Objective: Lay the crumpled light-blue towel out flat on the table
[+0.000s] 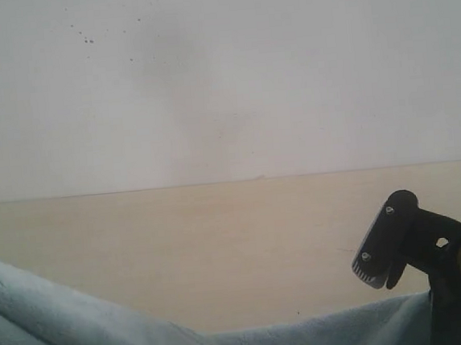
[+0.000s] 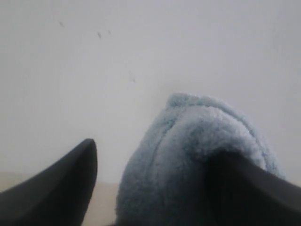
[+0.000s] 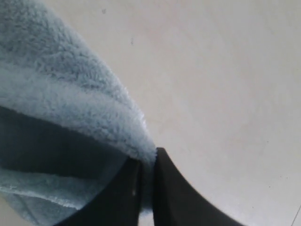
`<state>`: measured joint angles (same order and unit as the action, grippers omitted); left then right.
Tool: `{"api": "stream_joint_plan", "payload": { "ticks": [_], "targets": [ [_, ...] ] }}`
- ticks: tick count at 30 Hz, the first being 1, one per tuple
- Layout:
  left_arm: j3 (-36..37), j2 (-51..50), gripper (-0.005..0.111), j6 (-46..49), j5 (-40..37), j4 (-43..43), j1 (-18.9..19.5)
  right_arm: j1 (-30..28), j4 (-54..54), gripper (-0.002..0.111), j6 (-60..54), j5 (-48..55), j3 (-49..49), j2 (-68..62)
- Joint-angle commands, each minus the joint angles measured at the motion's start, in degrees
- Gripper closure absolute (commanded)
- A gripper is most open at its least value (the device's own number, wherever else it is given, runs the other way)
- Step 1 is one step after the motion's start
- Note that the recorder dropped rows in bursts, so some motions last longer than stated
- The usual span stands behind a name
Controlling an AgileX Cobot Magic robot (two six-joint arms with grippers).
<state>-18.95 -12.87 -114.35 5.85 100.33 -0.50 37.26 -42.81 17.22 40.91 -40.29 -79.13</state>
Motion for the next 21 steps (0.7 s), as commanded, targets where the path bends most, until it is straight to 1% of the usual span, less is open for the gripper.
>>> {"api": "stream_joint_plan", "payload": {
  "ticks": [1,3,4,5,7,9,10,12,13,15,16,17,18,19,20,21],
  "targets": [
    [-6.21,0.67,0.045,5.11,-0.15,-0.38,-0.07,-0.18,-0.15,0.101,0.61,0.3,0.16,-0.09],
    [-9.49,1.09,0.045,8.02,6.13,-0.38,-0.07,-0.18,-0.15,0.101,0.61,-0.03,0.16,-0.09],
    [-11.04,1.32,0.046,9.18,7.82,-0.38,-0.07,-0.18,-0.15,0.101,0.61,-0.19,0.16,-0.09],
    [-12.03,1.48,0.047,10.26,7.14,-0.38,-0.07,-0.18,-0.15,0.101,0.61,-0.32,0.16,-0.09],
    [-12.12,1.48,0.048,14.49,0.96,-0.38,-0.07,-0.18,-0.15,0.101,0.61,-0.32,0.16,-0.09],
    [-11.62,1.48,0.048,14.32,-3.28,-0.38,-0.07,-0.18,-0.15,0.101,0.61,-0.32,0.16,-0.09],
    [-11.75,1.87,0.048,13.74,-3.06,-0.38,-0.07,-0.18,-0.15,0.101,0.76,-0.18,0.16,-0.09],
    [-12.09,2.95,0.048,14.04,-0.12,-0.38,-0.07,-0.18,-0.15,0.101,0.86,0.03,0.16,-0.09],
    [-11.94,3.29,0.048,14.97,-0.11,-0.38,-0.07,-0.18,-0.15,0.101,0.86,0.03,0.16,-0.09],
    [-10.6,3.29,0.048,16.38,-4.34,-0.38,-0.07,-0.18,-0.15,0.101,0.86,-0.2,0.16,-0.09],
    [-10.45,3.29,0.048,14.73,-5.31,-0.38,-0.07,-0.18,-0.15,0.101,0.86,-0.2,0.16,-0.09],
    [-11.21,3.68,0.048,11.65,-4.46,-2.53,-0.18,-0.18,-0.15,0.101,0.86,-0.2,0.16,-0.09],
    [-12.53,4.66,0.048,9.45,-0.18,-3.06,-0.18,-0.18,-0.15,0.101,0.86,-0.2,0.16,-0.09],
    [-13.67,5.24,0.049,10.07,4.25,-0.38,-0.06,-0.18,-0.15,0.101,0.99,-0.18,0.16,-0.09],
    [-13.94,5.27,0.051,11.11,5.83,-0.38,0.05,-0.18,-0.38,0.101,0.98,-0.58,0.16,-0.09],
    [-13.46,5.05,0.054,11.45,5.44,-0.38,0.27,-0.18,-0.38,0.101,0.98,-0.9,0.16,-0.09]
  ]
}}
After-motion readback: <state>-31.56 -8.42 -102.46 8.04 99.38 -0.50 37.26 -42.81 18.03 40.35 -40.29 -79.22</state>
